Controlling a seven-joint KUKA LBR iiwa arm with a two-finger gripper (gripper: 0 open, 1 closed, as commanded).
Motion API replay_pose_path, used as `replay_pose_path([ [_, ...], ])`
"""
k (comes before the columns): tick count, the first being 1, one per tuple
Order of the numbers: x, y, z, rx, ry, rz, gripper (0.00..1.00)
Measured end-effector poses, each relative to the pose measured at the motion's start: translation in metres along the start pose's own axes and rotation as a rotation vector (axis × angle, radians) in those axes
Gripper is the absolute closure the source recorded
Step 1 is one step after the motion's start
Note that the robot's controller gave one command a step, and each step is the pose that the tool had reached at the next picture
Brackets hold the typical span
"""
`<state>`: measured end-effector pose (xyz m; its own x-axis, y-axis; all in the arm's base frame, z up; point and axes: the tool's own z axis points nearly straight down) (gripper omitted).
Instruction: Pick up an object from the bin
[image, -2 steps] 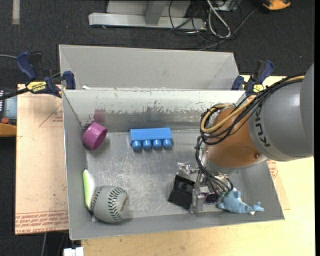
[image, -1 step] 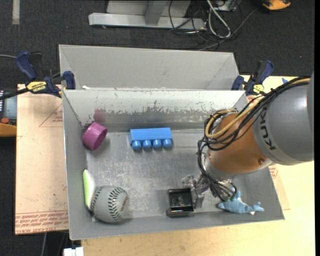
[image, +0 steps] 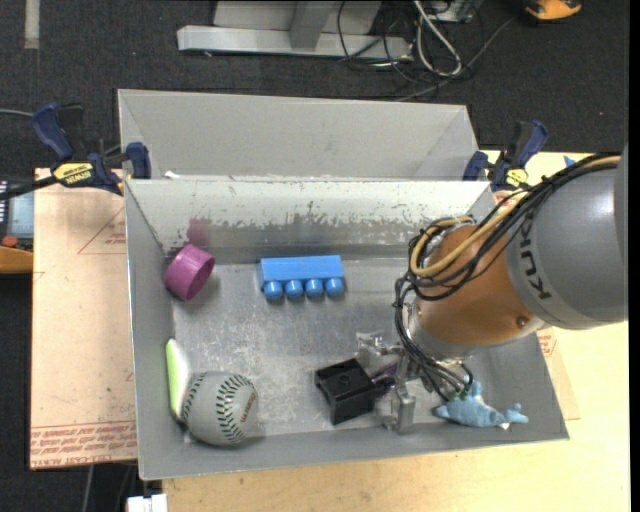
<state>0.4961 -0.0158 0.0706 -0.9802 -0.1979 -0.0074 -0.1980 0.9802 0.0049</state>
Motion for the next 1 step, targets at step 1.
replay_pose_path([
  [1,-0.0001,0.0000,0.0000,0.000,0.000,0.000,0.00],
])
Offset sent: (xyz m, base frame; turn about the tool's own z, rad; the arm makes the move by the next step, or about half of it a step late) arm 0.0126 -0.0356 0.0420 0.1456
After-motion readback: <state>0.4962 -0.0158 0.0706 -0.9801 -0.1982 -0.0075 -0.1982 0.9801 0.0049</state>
